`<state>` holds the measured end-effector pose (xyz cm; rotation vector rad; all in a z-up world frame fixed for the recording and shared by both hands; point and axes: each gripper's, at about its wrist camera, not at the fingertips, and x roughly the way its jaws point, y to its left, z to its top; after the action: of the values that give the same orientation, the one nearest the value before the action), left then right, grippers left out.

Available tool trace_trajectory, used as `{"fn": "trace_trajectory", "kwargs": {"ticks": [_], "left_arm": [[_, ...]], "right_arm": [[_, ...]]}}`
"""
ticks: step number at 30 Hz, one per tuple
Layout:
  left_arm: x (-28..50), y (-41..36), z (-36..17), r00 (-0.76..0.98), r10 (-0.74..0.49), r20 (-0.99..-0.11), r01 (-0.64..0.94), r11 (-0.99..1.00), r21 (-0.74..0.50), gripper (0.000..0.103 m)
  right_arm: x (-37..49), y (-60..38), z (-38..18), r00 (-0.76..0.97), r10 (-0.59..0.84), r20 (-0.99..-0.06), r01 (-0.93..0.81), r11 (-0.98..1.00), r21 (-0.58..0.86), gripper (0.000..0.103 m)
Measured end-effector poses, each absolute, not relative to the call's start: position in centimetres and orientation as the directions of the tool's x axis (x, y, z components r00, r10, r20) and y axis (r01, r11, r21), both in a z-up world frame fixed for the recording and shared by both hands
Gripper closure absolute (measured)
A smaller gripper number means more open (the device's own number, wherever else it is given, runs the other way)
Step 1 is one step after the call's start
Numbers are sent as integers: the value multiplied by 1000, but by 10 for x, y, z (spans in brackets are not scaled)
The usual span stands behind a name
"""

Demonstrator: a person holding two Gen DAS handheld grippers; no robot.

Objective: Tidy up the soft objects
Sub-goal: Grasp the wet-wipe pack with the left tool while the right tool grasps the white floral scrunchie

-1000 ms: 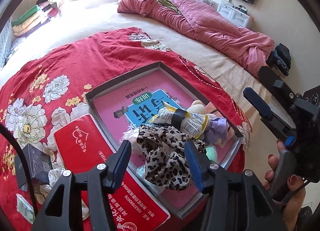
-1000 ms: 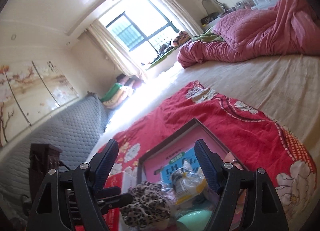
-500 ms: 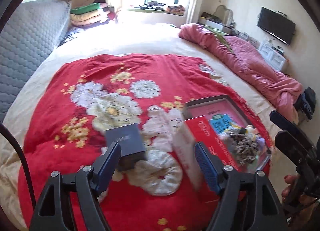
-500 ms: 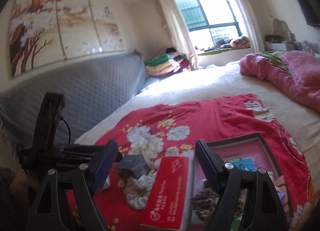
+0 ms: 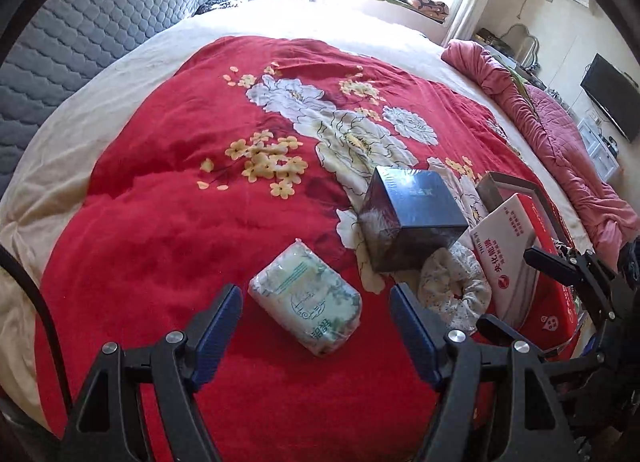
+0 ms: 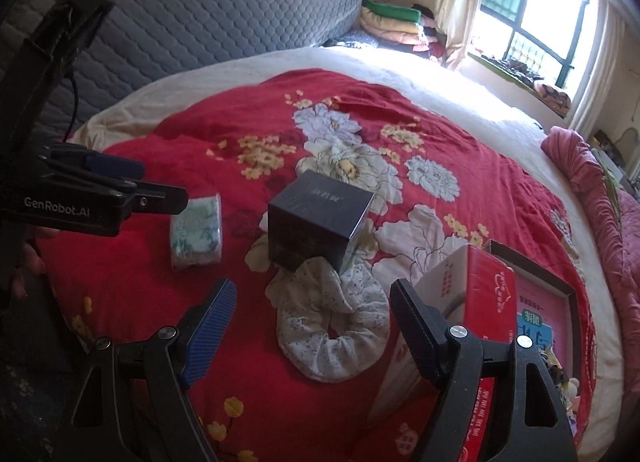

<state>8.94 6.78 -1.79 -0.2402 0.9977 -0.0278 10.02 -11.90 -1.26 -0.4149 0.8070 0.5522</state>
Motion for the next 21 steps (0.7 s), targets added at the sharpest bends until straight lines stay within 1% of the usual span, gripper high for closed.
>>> {"fn": "trace_trajectory", "kwargs": {"ticks": [4, 8, 10, 13, 15, 17, 19, 20, 21], "left_arm": [[93, 76, -34, 525, -147, -838, -118, 963, -243, 28], [100, 83, -49, 501, -172, -848, -150, 948, -280, 28], [106, 84, -56, 490, -193, -850, -156, 940, -303, 28], [113, 81, -64, 478, -195, -857, -160, 939, -303, 28], [116, 78, -71, 464, -202, -863, -155, 940, -303, 28], [119, 75, -77, 446, -202, -872, -159, 941, -300, 25], [123, 73, -82, 436, -211, -875, -168, 936, -309, 20], [125, 72, -83, 436, -208, -876, -170, 936, -307, 19], [127, 71, -84, 435, -203, -877, -169, 939, -301, 19]], "right_arm": [[117, -107, -39, 564, 196, -802, -555, 809, -192, 23], [133, -103, -63, 539, 149, -829, -519, 834, -188, 23], [137, -98, -73, 551, 109, -827, -507, 831, -229, 23], [143, -90, -90, 559, 44, -828, -498, 816, -293, 23], [145, -90, -95, 569, 57, -820, -491, 823, -284, 23], [150, -93, -96, 563, 90, -822, -491, 836, -245, 29], [155, -98, -95, 539, 147, -830, -499, 849, -174, 48], [156, -100, -94, 538, 161, -827, -498, 853, -158, 51], [157, -101, -93, 537, 173, -825, -503, 852, -149, 59]]}}
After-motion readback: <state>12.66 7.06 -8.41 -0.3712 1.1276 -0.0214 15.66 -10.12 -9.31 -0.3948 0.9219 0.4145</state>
